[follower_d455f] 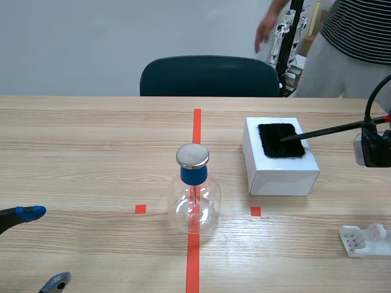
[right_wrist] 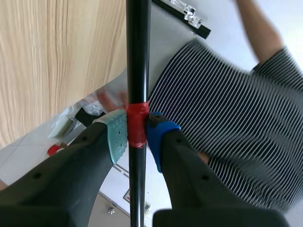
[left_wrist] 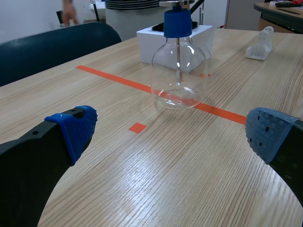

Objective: Do the electroscope experiment. rub the rod on the fur

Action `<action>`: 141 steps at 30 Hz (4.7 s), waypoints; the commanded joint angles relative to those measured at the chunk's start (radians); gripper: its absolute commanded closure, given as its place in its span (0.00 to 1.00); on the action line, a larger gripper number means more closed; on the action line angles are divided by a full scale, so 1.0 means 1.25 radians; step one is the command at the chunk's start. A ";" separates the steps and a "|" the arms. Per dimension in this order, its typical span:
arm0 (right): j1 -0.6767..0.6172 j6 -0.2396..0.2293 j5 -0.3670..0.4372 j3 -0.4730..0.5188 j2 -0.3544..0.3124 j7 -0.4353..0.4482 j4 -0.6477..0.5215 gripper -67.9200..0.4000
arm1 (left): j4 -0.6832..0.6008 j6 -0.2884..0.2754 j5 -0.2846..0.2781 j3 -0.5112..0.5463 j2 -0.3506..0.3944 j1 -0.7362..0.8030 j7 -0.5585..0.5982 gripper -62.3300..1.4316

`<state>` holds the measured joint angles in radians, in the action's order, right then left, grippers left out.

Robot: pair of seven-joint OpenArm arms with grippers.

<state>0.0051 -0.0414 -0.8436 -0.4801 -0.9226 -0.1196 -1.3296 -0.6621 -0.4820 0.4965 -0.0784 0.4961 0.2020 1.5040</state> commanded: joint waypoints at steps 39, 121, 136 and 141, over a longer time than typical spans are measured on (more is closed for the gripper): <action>0.038 0.020 0.030 0.007 0.003 -0.015 0.012 1.00 | -0.011 -0.001 -0.010 0.000 0.005 -0.002 0.040 0.00; 0.018 0.020 0.057 0.007 -0.009 -0.006 0.026 1.00 | -0.011 -0.001 -0.010 0.000 0.005 -0.002 0.040 0.00; 0.024 0.021 0.015 0.007 0.062 0.003 0.020 1.00 | -0.011 -0.001 -0.010 0.000 0.005 -0.002 0.040 0.00; 0.018 0.021 0.073 0.007 0.013 -0.004 0.020 1.00 | -0.011 -0.001 -0.010 0.000 0.005 -0.002 0.040 0.00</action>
<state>0.0177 -0.0200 -0.7547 -0.4801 -0.8539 -0.1104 -1.2915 -0.6621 -0.4820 0.4961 -0.0784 0.4961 0.2020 1.5043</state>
